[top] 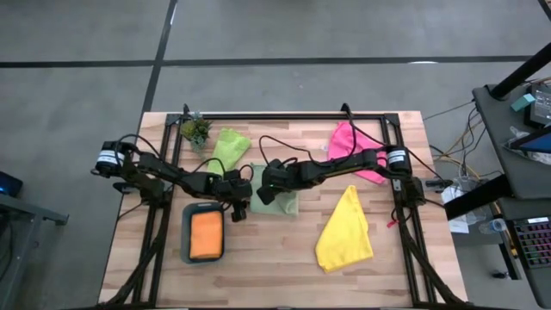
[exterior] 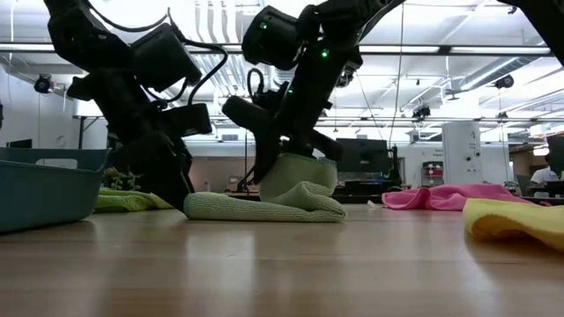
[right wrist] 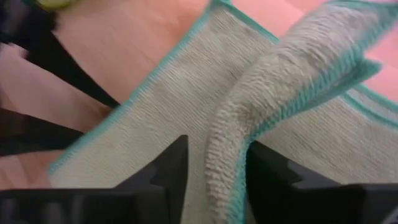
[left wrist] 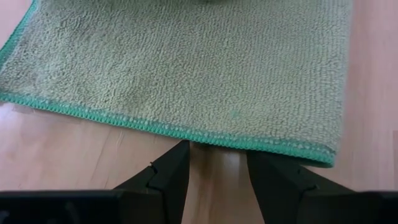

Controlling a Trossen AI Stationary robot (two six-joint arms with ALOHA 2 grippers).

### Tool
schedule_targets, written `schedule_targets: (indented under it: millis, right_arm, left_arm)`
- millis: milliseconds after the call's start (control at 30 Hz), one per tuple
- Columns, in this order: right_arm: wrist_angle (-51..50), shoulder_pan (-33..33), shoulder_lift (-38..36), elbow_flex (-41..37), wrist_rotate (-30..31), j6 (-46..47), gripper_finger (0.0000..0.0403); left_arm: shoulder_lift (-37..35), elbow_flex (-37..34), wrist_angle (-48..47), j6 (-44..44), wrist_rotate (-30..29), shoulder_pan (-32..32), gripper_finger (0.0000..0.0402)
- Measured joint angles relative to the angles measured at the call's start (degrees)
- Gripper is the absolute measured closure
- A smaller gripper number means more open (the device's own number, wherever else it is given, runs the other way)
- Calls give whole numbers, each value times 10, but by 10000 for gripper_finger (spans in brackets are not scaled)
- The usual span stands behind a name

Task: Fold microfiber towels
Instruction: Fold the light green microfiber cloth

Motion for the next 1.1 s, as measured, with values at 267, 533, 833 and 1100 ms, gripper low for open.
schedule_targets:
  millis: [267,533,833,1100]
  right_arm:
    - [36,-1,-1,14,0,-34,210]
    - [82,0,-1,17,-7,-64,200]
    - [78,10,-16,17,-47,-148,211]
    - [-125,5,-45,16,50,-133,234]
  left_arm:
    - [0,0,0,0,-1,0,258]
    - [-1,0,-2,2,2,0,258]
    - [-12,1,-22,4,17,0,258]
    - [-22,0,-45,0,19,-2,258]
